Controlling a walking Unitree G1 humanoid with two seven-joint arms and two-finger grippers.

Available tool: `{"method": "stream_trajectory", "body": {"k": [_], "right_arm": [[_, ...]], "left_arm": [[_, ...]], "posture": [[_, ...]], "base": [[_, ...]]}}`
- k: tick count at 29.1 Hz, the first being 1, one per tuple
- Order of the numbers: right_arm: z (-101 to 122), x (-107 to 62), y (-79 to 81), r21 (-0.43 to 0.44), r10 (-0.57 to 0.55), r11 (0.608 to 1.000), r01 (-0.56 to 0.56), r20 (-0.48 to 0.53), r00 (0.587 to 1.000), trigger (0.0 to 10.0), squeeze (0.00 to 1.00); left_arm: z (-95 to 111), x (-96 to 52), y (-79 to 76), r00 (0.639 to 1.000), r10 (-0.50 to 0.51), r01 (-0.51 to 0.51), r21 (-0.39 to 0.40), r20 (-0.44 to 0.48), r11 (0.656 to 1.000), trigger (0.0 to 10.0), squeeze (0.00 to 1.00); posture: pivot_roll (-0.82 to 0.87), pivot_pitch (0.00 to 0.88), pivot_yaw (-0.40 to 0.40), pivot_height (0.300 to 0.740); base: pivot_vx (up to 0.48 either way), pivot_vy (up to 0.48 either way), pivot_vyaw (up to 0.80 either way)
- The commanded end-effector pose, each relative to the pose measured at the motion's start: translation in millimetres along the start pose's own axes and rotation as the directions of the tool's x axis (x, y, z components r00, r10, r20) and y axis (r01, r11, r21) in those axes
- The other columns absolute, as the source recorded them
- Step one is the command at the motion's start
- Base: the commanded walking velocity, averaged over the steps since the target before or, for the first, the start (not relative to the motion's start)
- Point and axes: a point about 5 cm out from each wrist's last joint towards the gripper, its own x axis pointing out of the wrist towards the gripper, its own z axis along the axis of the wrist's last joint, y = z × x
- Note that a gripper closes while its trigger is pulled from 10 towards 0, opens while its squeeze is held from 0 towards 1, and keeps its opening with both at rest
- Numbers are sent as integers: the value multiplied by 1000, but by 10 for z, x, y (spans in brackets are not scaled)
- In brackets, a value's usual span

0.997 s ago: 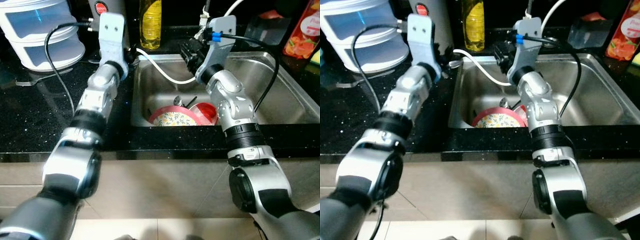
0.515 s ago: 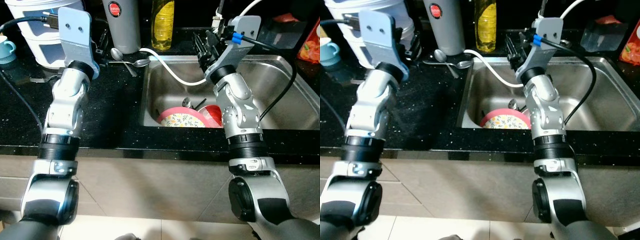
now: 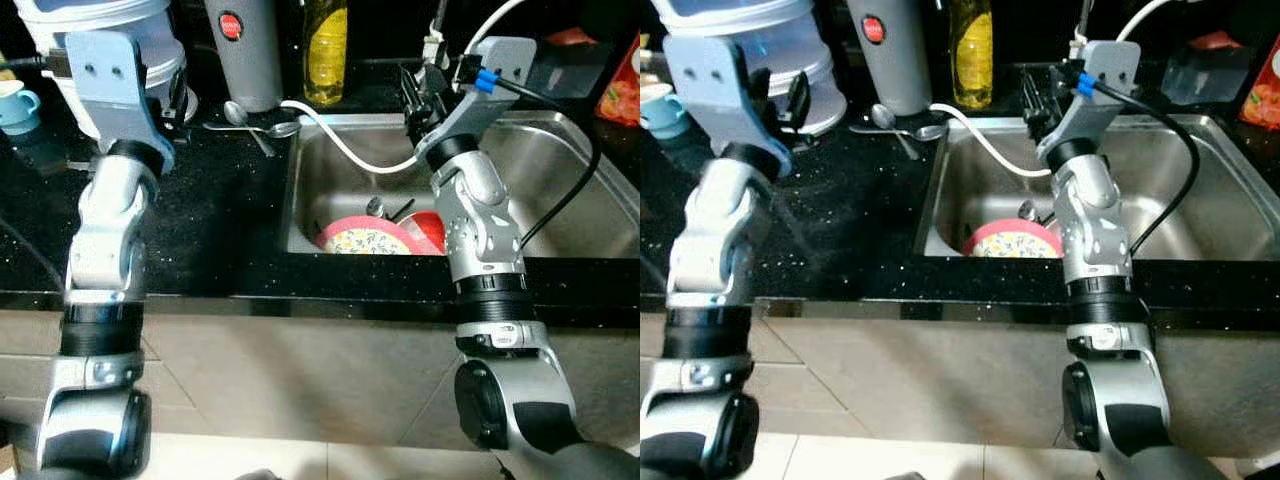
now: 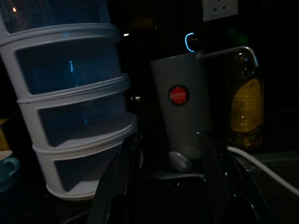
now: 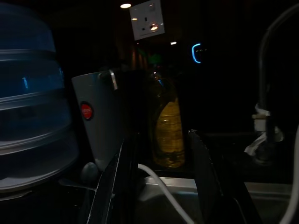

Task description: Kitchen organization

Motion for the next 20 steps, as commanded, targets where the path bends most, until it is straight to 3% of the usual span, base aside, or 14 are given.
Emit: {"method": "stream_trajectory", "body": {"k": [1, 6, 7, 9, 11, 20], "right_arm": [[-64, 23, 68, 12, 12, 1000, -12, -17, 1000, 10000, 0], [-118, 42, 102, -11, 17, 1000, -17, -44, 999, 10000, 0], [-118, 24, 73, -39, 15, 999, -17, -51, 999, 10000, 0], [-116, 4, 53, -52, 14, 998, -16, -52, 999, 10000, 0], [-29, 3, 24, -65, 16, 998, -18, -37, 999, 10000, 0], [-124, 14, 70, -39, -3, 999, 2, -38, 999, 10000, 0]], "left_arm": [[-39, -18, -17, 1000, -8, 9, 20, -27, 1000, 10000, 0], [-114, -46, -32, 997, -11, 13, 27, -71, 1000, 10000, 0], [-222, -91, -143, 993, -48, 48, -8, -110, 999, 10000, 0], [-273, -115, -199, 991, -64, 61, -22, -122, 998, 10000, 0], [-211, -98, -241, 990, -96, 93, -29, -106, 995, 10000, 0], [-177, -11, -101, 989, -7, 2, -30, -145, 1000, 10000, 0]], "posture": [[145, 0, 75, 740], [125, 0, 64, 740], [73, 0, 78, 740], [68, 0, 73, 740], [79, 0, 72, 740], [131, 0, 99, 740]], "base": [[0, 0, 0], [0, 0, 0], [0, 0, 0], [0, 0, 0], [0, 0, 0], [0, 0, 0]]}}
